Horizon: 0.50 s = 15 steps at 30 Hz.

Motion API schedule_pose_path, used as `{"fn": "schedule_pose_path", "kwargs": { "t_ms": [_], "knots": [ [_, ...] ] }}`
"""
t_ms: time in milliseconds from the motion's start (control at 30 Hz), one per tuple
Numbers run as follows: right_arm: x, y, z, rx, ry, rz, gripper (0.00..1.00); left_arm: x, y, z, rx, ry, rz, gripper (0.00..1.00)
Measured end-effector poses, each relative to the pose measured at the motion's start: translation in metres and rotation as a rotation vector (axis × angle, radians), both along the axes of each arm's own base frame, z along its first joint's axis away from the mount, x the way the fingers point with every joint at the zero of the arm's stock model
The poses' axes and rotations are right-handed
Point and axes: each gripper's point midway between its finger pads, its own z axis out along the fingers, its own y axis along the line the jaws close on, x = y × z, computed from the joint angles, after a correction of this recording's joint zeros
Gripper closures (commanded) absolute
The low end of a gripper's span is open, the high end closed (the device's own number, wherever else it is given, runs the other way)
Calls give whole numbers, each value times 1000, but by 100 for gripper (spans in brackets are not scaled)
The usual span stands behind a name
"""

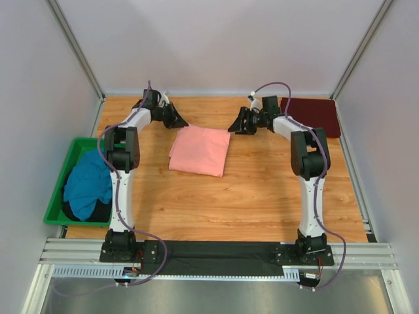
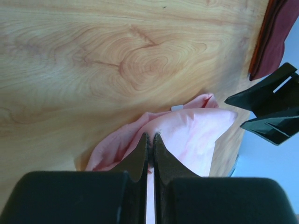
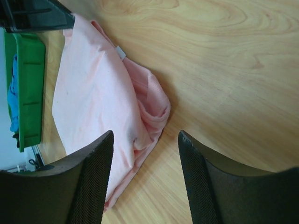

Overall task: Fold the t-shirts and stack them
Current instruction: Fold the tshirt

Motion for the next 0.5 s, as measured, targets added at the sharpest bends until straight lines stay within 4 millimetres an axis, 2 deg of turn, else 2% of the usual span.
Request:
{"fn": "schedule_pose_path", "kwargs": {
  "t_ms": [100, 233, 300, 333, 367, 400, 433, 500],
  "knots": [
    [0, 6, -13, 12, 23, 39, 45, 3, 0, -3, -3, 1, -4, 100],
    [-3, 13, -21, 37, 47, 76, 58, 7, 0, -1, -3, -8, -8, 100],
    [-4, 14, -21, 43, 48, 83, 67, 9, 0, 1, -3, -15, -9, 100],
    [-3, 15, -19, 47, 44, 86, 79, 9, 0, 1, -4, -17, -10, 100],
    [-2, 15, -17, 48, 34, 89, 85, 9, 0, 2, -5, -18, -11, 100],
    [0, 16, -15, 51, 30, 88, 96, 9, 0, 2, -5, -18, -12, 100],
    [2, 16, -12, 52, 19, 89, 100, 10, 1, 2, -5, -19, -12, 100],
    [6, 16, -7, 52, 5, 85, 100, 10, 3, 4, -7, -20, -10, 100]
  ]
}}
